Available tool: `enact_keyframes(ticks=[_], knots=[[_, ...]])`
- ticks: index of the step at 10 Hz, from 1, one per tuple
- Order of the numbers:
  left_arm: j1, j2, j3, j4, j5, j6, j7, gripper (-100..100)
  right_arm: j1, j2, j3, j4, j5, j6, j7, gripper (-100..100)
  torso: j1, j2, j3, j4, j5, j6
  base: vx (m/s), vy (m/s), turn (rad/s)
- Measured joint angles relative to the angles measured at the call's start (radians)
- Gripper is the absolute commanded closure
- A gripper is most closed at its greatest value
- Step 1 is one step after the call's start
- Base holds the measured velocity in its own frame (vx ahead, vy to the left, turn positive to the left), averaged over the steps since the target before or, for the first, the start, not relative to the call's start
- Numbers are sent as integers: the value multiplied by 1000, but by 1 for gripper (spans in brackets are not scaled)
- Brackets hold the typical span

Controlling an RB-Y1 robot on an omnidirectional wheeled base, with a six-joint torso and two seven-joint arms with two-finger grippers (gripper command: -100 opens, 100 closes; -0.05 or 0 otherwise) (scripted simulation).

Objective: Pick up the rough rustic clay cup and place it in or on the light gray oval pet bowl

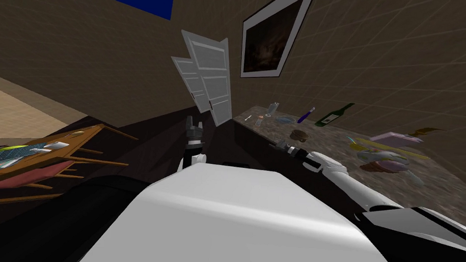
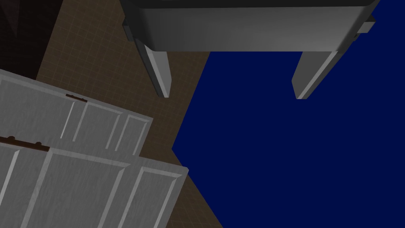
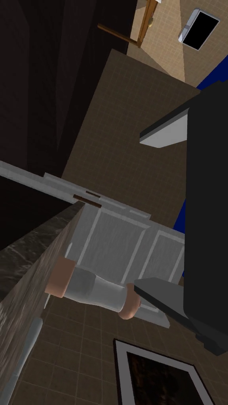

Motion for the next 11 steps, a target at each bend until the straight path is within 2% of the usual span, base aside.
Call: enact_keyframes(ticks=[3,4,5,11], knots=[[0,0,0,0,0,0,0,0,-29,-55,18,82,43,-13,37,-100,0,0,0,0,0,0,23,-13,74],[0,0,0,0,0,0,0,0,-25,-69,17,102,49,-18,49,-100,0,0,0,0,0,0,8,-5,-14],[0,0,0,0,0,0,0,0,-32,-72,20,118,54,-18,51,-100,1,1,0,0,0,0,9,-1,91],[0,0,0,0,0,0,0,0,-79,-167,42,250,128,-37,104,-100,1,0,0,0,0,0,16,-8,45]])
